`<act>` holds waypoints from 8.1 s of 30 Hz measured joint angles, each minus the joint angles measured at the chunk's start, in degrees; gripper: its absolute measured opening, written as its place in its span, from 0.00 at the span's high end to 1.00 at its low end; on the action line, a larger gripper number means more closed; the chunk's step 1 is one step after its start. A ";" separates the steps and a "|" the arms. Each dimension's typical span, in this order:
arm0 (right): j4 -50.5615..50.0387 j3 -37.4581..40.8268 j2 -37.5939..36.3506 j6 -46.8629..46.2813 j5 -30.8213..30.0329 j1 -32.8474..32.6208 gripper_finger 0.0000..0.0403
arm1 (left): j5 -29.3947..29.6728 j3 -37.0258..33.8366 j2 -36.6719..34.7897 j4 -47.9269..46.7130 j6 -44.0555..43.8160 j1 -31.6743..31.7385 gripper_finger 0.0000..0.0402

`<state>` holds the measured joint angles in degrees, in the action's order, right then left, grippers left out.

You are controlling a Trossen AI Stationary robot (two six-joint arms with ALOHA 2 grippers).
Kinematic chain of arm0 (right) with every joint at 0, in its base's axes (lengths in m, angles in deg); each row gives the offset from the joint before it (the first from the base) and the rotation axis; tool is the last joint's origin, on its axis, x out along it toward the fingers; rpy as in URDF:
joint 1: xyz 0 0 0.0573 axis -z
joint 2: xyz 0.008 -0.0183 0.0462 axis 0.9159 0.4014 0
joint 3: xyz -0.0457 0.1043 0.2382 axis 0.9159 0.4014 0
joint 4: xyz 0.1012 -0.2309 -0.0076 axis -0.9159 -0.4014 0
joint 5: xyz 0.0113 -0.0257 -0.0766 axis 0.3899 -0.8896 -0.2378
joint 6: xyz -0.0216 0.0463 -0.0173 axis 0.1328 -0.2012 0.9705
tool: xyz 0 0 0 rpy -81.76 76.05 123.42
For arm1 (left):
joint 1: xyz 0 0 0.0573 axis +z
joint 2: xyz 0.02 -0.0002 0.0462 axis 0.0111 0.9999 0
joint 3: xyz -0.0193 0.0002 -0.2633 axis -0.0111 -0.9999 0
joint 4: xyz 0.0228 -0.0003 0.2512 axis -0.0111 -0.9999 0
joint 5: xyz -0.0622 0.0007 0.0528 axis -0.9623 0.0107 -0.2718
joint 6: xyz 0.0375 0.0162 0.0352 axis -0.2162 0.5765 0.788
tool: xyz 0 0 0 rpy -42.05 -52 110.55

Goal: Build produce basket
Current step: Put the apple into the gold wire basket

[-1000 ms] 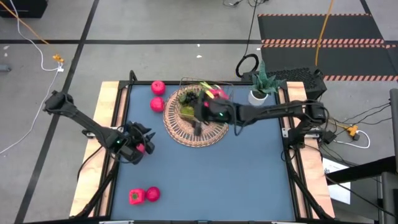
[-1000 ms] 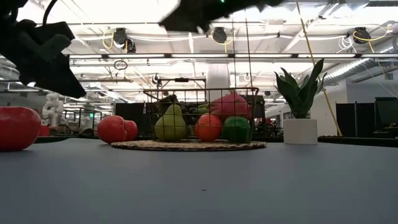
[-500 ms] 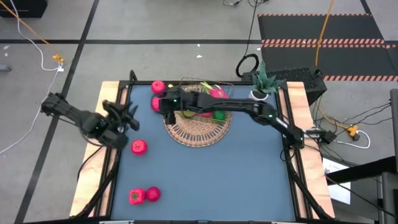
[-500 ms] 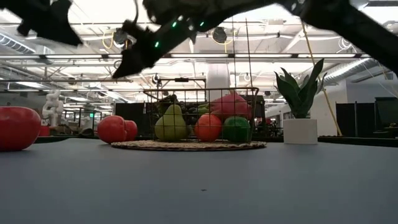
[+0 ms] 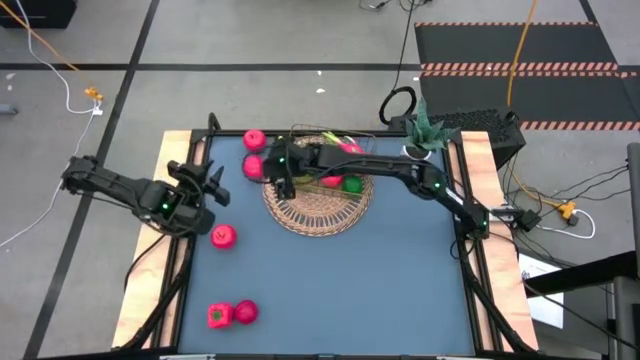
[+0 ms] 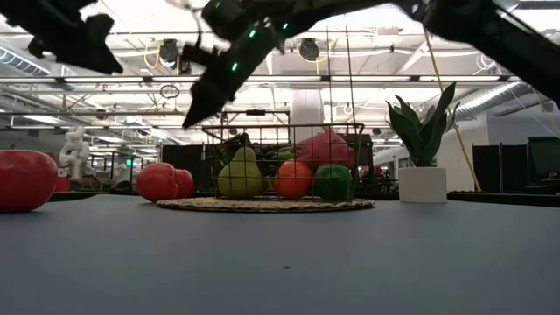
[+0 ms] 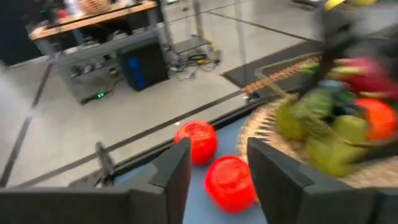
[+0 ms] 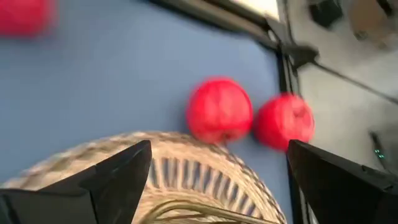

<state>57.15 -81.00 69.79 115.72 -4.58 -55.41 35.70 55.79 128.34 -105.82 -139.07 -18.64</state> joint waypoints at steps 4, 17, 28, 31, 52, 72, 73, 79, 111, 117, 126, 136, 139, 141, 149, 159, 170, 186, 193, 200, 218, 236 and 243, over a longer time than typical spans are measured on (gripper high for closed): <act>5.74 8.07 -7.87 -0.91 10.69 2.22 0.10 | -0.52 -1.38 0.06 0.91 -2.70 6.40 0.46; 60.34 59.52 -40.42 -15.68 22.01 7.82 0.11 | -40.33 -3.72 5.81 55.17 48.79 49.27 0.25; 72.75 72.84 -50.47 -19.98 21.76 7.86 0.11 | -68.31 -3.15 33.43 71.53 50.98 73.58 0.25; 72.35 73.75 -50.35 -19.76 21.61 7.88 0.11 | -68.67 -3.15 37.23 76.13 51.23 73.74 0.22; 71.70 74.97 -50.33 -19.35 14.52 8.14 0.11 | -64.60 -2.86 44.93 77.37 56.80 73.91 0.08; 70.72 74.97 -50.33 -19.16 14.52 8.14 0.11 | -64.72 -3.14 45.36 74.97 59.43 73.95 0.21; 70.72 74.97 -50.33 -19.16 14.50 8.14 0.11 | -64.60 -3.20 44.45 74.15 59.48 73.95 0.21; 70.70 74.96 -50.33 -19.07 14.47 8.16 0.11 | -64.59 -3.34 34.81 70.82 60.34 73.79 0.18; 76.84 74.93 -50.31 -20.20 14.60 5.39 0.11 | -74.57 4.89 49.77 109.56 63.68 52.03 0.02; 76.74 74.93 -50.44 -20.47 14.54 5.06 0.11 | -73.61 6.73 48.66 102.13 63.48 51.79 0.05; 74.59 74.88 -51.12 -21.74 14.46 4.69 0.11 | -69.51 7.08 32.94 81.89 64.88 49.15 0.10; 74.30 74.88 -51.63 -21.35 14.62 1.02 0.11 | -65.53 6.37 21.06 61.90 62.18 39.18 0.20; 72.90 74.88 -53.19 -21.26 14.62 -1.05 0.11 | -58.97 3.88 18.89 59.67 61.07 33.09 0.25; 72.54 74.88 -54.23 -20.20 14.57 -2.78 0.11 | -54.47 2.21 17.33 58.99 59.66 28.87 0.27; 70.61 72.99 -54.85 -15.42 8.14 -12.65 0.11 | -42.76 -2.34 12.10 55.51 51.33 11.39 0.34; 39.49 54.37 -43.92 -18.00 -4.82 -20.34 0.11 | -33.26 -2.38 12.33 26.17 15.87 -7.18 0.42; 45.57 43.39 -19.47 -24.76 6.84 -15.25 0.11 | -24.56 -0.85 12.84 6.05 -6.86 -14.87 0.52; 34.65 4.78 13.06 -22.82 22.34 -25.22 0.11 | -14.53 -0.79 13.17 3.72 -4.01 -14.06 0.68; 37.24 1.22 17.57 -22.65 23.79 -27.11 0.11 | -10.37 -0.79 13.17 4.09 -2.66 -14.06 0.68; 40.19 1.24 20.87 -29.30 28.24 -25.50 0.11 | -6.13 -0.76 13.15 4.20 -2.64 -13.84 0.68; 13.39 1.33 10.81 -21.48 20.10 -24.41 0.36 | -18.64 -2.14 13.39 5.01 -4.56 -13.54 0.68; 4.14 34.28 -29.55 -13.94 -14.47 -10.60 0.34 | -17.10 -9.48 13.39 5.32 -16.65 -13.09 0.68; 27.73 60.61 -41.23 -22.15 -9.44 3.37 0.30 | -7.89 -9.48 13.39 9.01 -15.10 -11.05 0.68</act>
<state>84.88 -20.39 28.56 93.57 -14.01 -52.04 27.81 46.30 141.74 -96.82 -154.17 -29.69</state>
